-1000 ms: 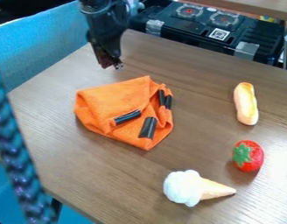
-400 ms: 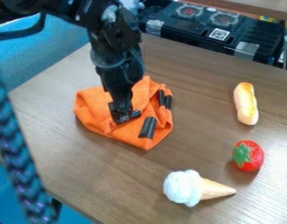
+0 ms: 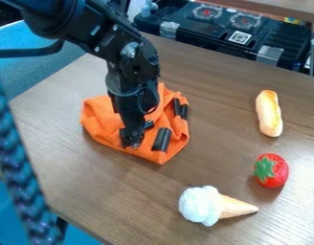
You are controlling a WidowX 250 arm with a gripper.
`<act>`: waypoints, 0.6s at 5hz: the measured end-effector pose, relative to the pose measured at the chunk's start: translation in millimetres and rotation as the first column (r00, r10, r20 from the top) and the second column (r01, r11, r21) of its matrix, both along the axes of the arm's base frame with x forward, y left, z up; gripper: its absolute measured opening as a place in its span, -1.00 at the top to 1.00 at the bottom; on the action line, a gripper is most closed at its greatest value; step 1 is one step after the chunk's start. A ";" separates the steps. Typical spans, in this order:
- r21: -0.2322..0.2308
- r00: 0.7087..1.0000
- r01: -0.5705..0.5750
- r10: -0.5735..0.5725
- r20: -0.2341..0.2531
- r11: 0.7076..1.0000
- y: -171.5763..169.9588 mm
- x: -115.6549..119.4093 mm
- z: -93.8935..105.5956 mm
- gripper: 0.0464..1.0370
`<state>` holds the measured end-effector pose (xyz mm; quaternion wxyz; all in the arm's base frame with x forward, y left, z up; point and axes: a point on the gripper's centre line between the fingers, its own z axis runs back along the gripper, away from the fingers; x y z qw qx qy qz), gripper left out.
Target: Unfold the cloth from the bottom right to the top left of the table
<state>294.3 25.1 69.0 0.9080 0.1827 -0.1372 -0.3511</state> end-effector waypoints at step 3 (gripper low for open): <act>-0.022 0.999 0.007 -0.008 -0.042 1.000 3.1 -0.9 -6.6 0.34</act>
